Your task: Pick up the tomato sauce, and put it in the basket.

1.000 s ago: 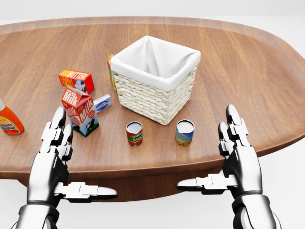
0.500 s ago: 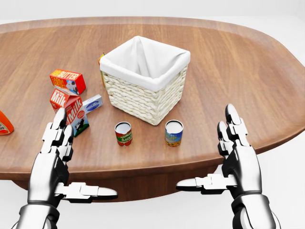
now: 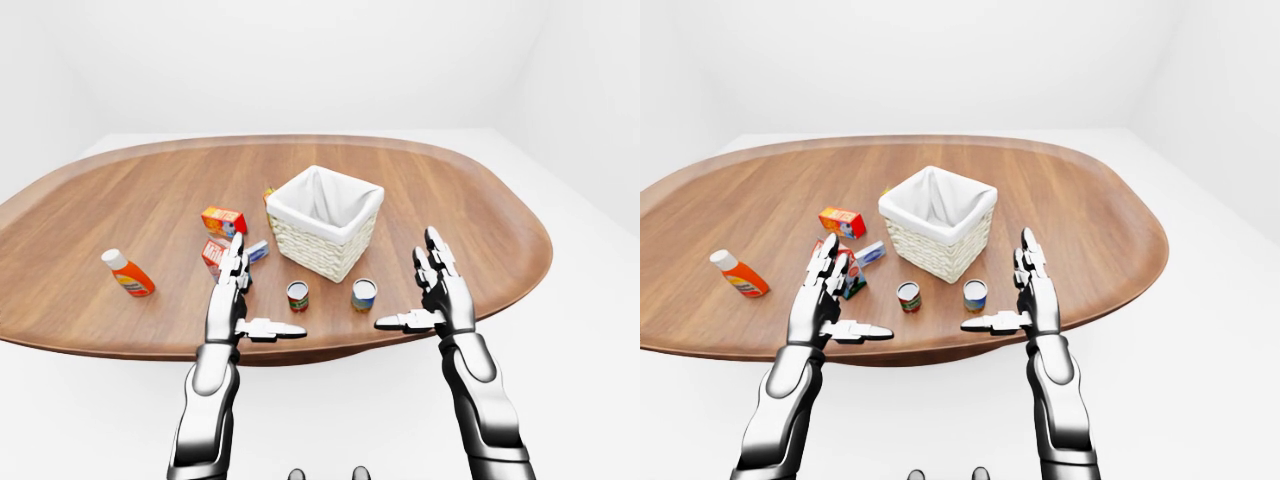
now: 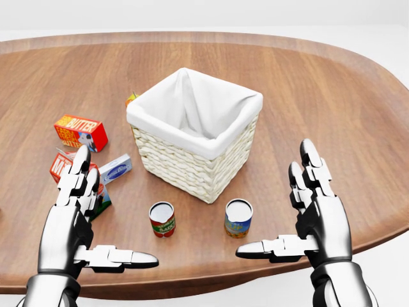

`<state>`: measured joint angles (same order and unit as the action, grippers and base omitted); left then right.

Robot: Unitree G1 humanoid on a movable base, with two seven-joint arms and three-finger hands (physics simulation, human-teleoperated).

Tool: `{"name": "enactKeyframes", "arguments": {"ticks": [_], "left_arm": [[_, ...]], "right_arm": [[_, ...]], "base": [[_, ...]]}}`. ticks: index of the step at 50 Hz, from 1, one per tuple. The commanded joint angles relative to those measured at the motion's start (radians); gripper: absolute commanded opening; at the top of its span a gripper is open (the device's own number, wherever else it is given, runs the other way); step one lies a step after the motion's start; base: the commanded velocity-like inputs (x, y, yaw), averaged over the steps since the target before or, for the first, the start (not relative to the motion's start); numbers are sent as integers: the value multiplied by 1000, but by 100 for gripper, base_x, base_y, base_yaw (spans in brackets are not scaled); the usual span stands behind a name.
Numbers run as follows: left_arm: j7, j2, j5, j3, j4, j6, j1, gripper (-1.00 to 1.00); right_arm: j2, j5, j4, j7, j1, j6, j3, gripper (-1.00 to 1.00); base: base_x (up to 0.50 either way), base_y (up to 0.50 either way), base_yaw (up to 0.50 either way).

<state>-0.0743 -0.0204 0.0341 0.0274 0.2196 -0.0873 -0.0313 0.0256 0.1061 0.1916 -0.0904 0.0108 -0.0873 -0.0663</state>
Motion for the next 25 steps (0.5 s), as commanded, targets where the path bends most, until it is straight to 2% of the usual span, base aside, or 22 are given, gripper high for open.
{"name": "enactKeyframes", "arguments": {"ticks": [1, 9, 20, 25], "left_arm": [[-1, 1, 1, -1, 7, 0, -6, 100], [-1, 1, 2, -2, 9, 0, -7, 100], [-2, 0, 2, -1, -4, 0, -1, 100], [-2, 0, 2, 0, -7, 0, 0, 100]], "right_arm": [[1, 2, 5, -2, 2, 0, 0, 100], [0, 5, -5, 3, -4, 0, -6, 100], [0, 10, 0, -5, 1, 0, -1, 100], [1, 18, 5, -11, 2, 0, -4, 100]], "base": [[0, 0, 0], [0, -43, 0], [0, 0, 0], [45, 0, 0]]}}
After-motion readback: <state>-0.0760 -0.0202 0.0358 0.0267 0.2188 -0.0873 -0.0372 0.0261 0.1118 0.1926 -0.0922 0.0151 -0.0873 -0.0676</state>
